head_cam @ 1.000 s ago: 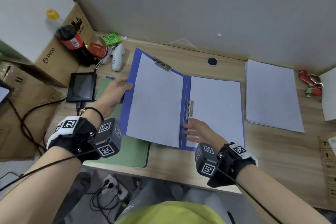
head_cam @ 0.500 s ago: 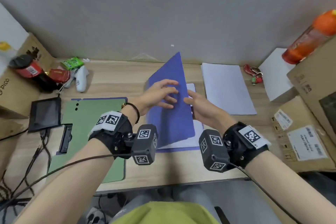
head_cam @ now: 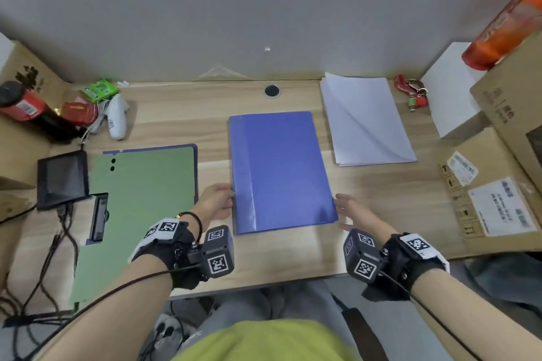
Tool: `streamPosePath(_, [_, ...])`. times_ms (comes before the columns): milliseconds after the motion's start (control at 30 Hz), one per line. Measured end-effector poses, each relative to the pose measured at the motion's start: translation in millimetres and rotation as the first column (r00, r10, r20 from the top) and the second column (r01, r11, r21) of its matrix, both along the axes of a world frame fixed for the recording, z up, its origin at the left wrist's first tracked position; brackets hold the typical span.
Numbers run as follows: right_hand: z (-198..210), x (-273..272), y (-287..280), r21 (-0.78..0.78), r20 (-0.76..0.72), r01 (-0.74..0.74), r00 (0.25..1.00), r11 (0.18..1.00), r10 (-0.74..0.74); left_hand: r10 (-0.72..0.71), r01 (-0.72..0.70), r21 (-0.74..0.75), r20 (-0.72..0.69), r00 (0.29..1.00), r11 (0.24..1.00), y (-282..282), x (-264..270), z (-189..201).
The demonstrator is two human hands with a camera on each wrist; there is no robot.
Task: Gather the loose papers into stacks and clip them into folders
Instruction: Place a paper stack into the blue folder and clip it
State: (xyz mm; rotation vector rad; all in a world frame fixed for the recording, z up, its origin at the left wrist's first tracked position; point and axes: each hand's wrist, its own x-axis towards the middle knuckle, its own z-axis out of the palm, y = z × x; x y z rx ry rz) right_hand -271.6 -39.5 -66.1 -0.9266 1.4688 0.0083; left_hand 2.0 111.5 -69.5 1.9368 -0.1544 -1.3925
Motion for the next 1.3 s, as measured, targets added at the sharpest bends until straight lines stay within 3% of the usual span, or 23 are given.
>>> streamPosePath(267, [-11.5,17.7,5.5,0.015,-0.039,-0.006,0.999,1.000,0.007,0.059,-0.059,-0.017,-0.016,0.998,0.998,-4.1,-3.9,-14.4])
streamPosePath(400, [-7.7,32.4,5.7,0.072,-0.004,0.032,0.999,0.997,-0.032,0.133,-0.134,-0.101,-0.017,0.991,0.986,-5.3,1.3,-21.1])
streamPosePath(567, [-34.6,44.6,-21.3,-0.002,0.076,0.092,0.993,0.996,-0.092,0.197,-0.201,-0.200,-0.037,0.980,0.959,-25.8,6.5,-21.5])
streamPosePath(733, [-4.7,63.5,-45.2,-0.044,0.075,0.119,0.991,0.992,-0.115,0.242,-0.255,-0.246,-0.081,0.967,0.935,-58.9,18.2,-17.7])
streamPosePath(1133, [-13.4,92.4,-77.8,-0.074,0.120,0.019,0.993,0.997,-0.010,0.224,-0.203,-0.276,0.045,0.974,0.939,-113.3,32.0,-21.4])
streamPosePath(1300, [-13.9,99.3,-87.1,-0.072,0.143,0.021,0.990,0.997,-0.010,0.100,-0.075,-0.153,0.162,0.982,0.985,-118.3,54.3,-70.1])
